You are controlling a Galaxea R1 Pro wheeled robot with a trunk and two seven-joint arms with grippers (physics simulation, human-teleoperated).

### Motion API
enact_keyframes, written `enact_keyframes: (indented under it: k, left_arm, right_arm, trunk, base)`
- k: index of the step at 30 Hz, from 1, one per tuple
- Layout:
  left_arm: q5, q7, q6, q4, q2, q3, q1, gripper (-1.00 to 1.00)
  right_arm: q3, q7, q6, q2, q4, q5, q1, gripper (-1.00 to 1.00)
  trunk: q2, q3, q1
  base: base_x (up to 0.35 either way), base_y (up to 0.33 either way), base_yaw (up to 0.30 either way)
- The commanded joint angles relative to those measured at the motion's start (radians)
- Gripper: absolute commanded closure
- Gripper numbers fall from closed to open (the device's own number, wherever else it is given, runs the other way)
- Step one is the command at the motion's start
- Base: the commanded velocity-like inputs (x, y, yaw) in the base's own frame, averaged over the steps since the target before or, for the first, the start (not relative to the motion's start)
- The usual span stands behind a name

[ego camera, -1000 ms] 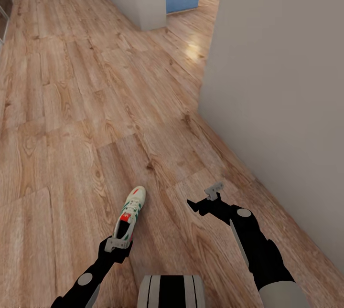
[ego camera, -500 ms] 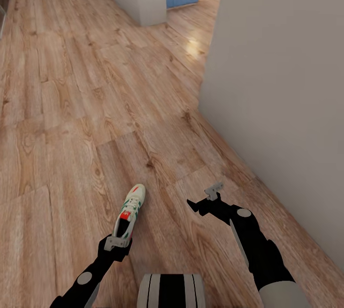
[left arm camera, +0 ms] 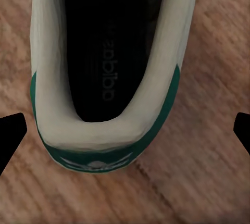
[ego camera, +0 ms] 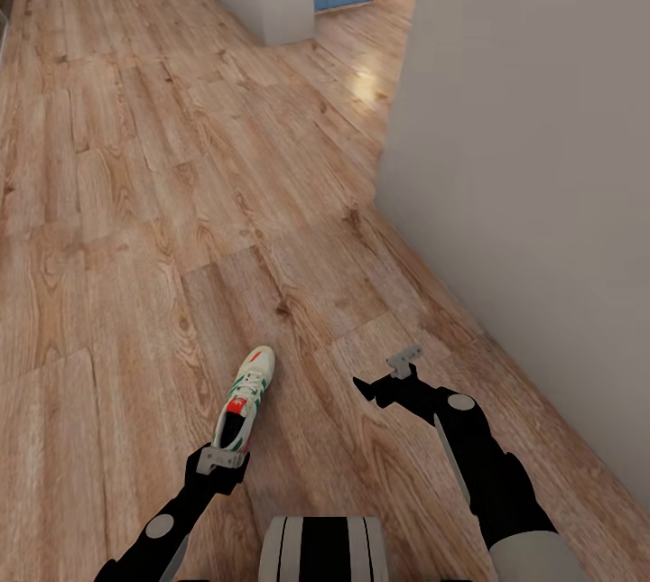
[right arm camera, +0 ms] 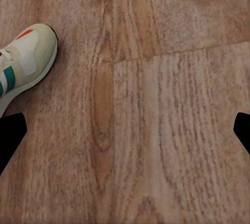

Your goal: Pick up the two gym shoes and the two sandals from the corridor floor and place them onto the hallstand (shoe rack) in the corridor, making sure they are on the rack and not on the floor. Arrange them so the two gym shoes are next to each other and the two sandals are next to each other.

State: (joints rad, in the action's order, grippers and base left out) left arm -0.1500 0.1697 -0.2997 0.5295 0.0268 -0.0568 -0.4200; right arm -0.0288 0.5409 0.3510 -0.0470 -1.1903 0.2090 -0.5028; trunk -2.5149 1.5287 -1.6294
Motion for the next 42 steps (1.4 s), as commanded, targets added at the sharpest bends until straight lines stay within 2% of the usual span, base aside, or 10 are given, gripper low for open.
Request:
enact_keyframes:
  k: [1, 6, 42]
  left_arm:
    - [-0.010, 0.005, -0.004, 0.000, -0.001, -0.006, 0.000, -1.00]
    - [-0.010, 0.005, -0.003, 0.000, -0.001, -0.006, 0.000, -1.00]
    - [-0.010, 0.005, -0.004, 0.000, -0.003, -0.005, 0.000, -1.00]
  right_arm:
    - [0.001, 0.006, 0.003, -0.001, -0.002, 0.009, 0.000, -1.00]
    - [0.001, 0.006, 0.003, -0.001, -0.002, 0.009, 0.000, -1.00]
    - [0.001, 0.007, 0.003, -0.001, 0.000, 0.009, 0.000, -1.00]
  trunk:
    - [0.000, 0.001, 0.000]
    - [-0.001, 0.012, -0.001]
    - [-0.001, 0.012, -0.001]
  base:
    - [0.000, 0.000, 0.000]
    - [0.000, 0.000, 0.000]
    - [0.015, 0.013, 0.000]
